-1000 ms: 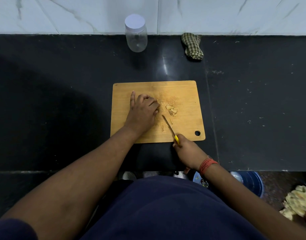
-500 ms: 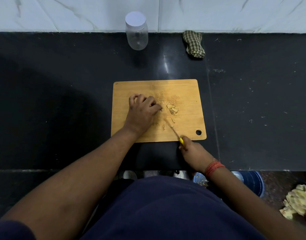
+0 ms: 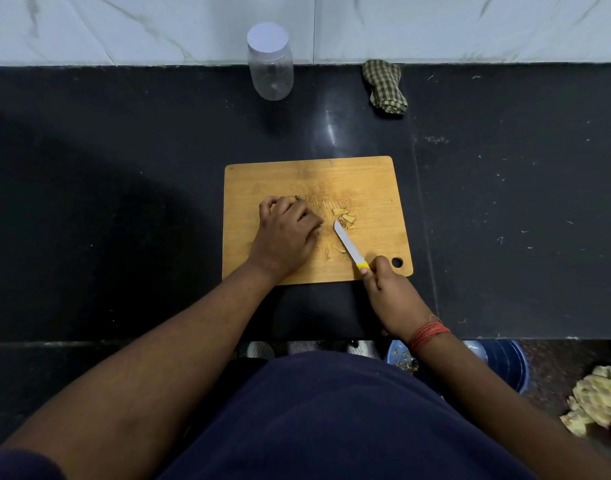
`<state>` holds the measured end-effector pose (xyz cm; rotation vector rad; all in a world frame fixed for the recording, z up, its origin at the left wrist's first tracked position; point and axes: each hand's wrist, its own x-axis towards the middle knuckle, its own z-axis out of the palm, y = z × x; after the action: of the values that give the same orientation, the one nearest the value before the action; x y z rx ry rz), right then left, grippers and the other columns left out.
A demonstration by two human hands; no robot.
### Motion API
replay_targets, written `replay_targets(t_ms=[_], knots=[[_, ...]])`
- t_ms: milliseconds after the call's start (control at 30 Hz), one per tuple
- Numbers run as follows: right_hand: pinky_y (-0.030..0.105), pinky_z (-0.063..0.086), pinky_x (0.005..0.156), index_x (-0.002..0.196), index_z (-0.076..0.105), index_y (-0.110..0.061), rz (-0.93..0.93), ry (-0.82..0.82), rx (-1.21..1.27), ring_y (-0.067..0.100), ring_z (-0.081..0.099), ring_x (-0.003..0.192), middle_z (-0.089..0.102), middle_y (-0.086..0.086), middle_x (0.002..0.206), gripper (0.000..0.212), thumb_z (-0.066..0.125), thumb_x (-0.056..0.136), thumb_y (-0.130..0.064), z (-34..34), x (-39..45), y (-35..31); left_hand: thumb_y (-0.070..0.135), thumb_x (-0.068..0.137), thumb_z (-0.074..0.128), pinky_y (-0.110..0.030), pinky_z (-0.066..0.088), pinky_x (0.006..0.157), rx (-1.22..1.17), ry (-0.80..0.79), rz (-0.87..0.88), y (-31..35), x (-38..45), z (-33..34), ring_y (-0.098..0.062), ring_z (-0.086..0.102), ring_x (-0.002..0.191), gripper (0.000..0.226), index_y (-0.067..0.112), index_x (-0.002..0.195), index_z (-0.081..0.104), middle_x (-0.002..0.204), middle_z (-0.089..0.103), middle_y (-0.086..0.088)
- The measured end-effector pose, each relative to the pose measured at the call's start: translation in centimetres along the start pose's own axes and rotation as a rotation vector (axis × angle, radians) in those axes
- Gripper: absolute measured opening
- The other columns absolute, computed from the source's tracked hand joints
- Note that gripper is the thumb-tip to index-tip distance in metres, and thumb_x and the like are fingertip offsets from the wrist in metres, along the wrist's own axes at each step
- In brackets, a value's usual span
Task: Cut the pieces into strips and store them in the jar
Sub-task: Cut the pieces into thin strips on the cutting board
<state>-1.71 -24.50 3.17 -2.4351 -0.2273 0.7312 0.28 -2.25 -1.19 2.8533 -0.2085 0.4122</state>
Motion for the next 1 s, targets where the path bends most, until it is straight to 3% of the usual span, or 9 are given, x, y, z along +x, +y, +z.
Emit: replay_targets(t_ms=[67,200,300,467,567,700,833,933,1000], knots=[[0.040,0.047,0.048,0.100,0.033,-0.021,-0.037,0.021,0.000,0.024,0.053,0.052,0.054,0.005,0.067,0.013,0.038,0.104,-0.033,0.1,-0.2,-0.2,0.035,0.095,0.057,-0.048,0.031,0.100,-0.005,-0.017,-0.016,0.1,-0.2,0.0,-0.023,0.054,0.107,0.020,0.021,0.102,0.070,0.106,0.065,0.001],[0.031,0.034,0.051,0.101,0.037,-0.016,-0.110,-0.004,-0.078,0.012,0.044,0.050,0.046,-0.004,0.064,0.011,0.044,0.102,-0.024,0.5,-0.3,-0.1,0.036,0.095,0.060,-0.048,0.032,0.098,0.001,-0.023,-0.042,0.1,-0.4,0.0,-0.024,0.054,0.104,0.019,0.020,0.098,0.069,0.104,0.066,0.001],[0.032,0.031,0.055,0.108,0.040,-0.012,-0.096,0.040,-0.150,0.020,0.044,0.056,0.043,-0.005,0.064,0.012,0.044,0.102,-0.022,0.5,-0.2,0.5,0.035,0.094,0.061,-0.047,0.032,0.096,0.016,-0.016,-0.067,0.1,-0.4,0.1,-0.024,0.055,0.102,0.018,0.019,0.097,0.070,0.101,0.067,0.000],[0.037,0.042,0.050,0.112,0.040,-0.012,-0.105,0.072,-0.141,0.024,0.051,0.054,0.048,-0.002,0.064,0.016,0.042,0.103,-0.025,0.0,0.0,0.6,0.035,0.094,0.060,-0.046,0.031,0.097,0.031,-0.032,-0.102,0.1,-0.5,0.2,-0.023,0.056,0.101,0.018,0.021,0.097,0.069,0.100,0.067,0.001],[0.032,0.032,0.054,0.115,0.041,-0.012,-0.116,0.043,-0.184,0.014,0.041,0.053,0.042,-0.006,0.063,0.019,0.041,0.103,-0.026,0.4,-0.1,0.5,0.034,0.094,0.060,-0.047,0.032,0.096,0.026,-0.034,-0.138,0.4,-0.4,0.3,-0.024,0.056,0.101,0.016,0.020,0.098,0.068,0.100,0.068,0.000],[0.032,0.034,0.054,0.117,0.041,-0.010,-0.061,0.112,-0.173,0.025,0.047,0.059,0.042,-0.004,0.064,0.021,0.041,0.103,-0.025,0.1,0.5,0.5,0.035,0.094,0.059,-0.047,0.031,0.097,0.029,-0.059,-0.180,0.6,-0.2,0.4,-0.023,0.055,0.102,0.016,0.021,0.098,0.065,0.100,0.068,0.001],[0.044,0.051,0.045,0.103,0.035,-0.017,-0.071,0.050,-0.094,0.031,0.059,0.054,0.049,0.004,0.070,0.008,0.040,0.103,-0.025,-0.8,0.8,-0.8,0.038,0.096,0.055,-0.044,0.029,0.097,0.017,-0.087,-0.239,1.0,0.1,0.6,-0.022,0.053,0.105,0.020,0.021,0.101,0.062,0.105,0.068,0.002],[0.032,0.046,0.031,0.101,0.035,-0.020,-0.007,0.037,0.004,0.029,0.060,0.039,0.054,0.010,0.075,0.007,0.039,0.103,-0.025,-1.2,1.5,-1.5,0.044,0.097,0.052,-0.043,0.030,0.094,0.038,-0.135,-0.298,1.7,0.4,0.6,-0.022,0.052,0.109,0.027,0.020,0.106,0.060,0.109,0.068,0.002],[0.028,0.044,0.030,0.099,0.035,-0.020,0.012,0.054,0.017,0.027,0.060,0.037,0.055,0.011,0.076,0.008,0.039,0.102,-0.026,-1.3,1.8,-1.8,0.046,0.097,0.051,-0.042,0.030,0.092,0.046,-0.129,-0.309,1.9,0.4,0.5,-0.022,0.052,0.108,0.030,0.019,0.108,0.060,0.110,0.066,0.001]])
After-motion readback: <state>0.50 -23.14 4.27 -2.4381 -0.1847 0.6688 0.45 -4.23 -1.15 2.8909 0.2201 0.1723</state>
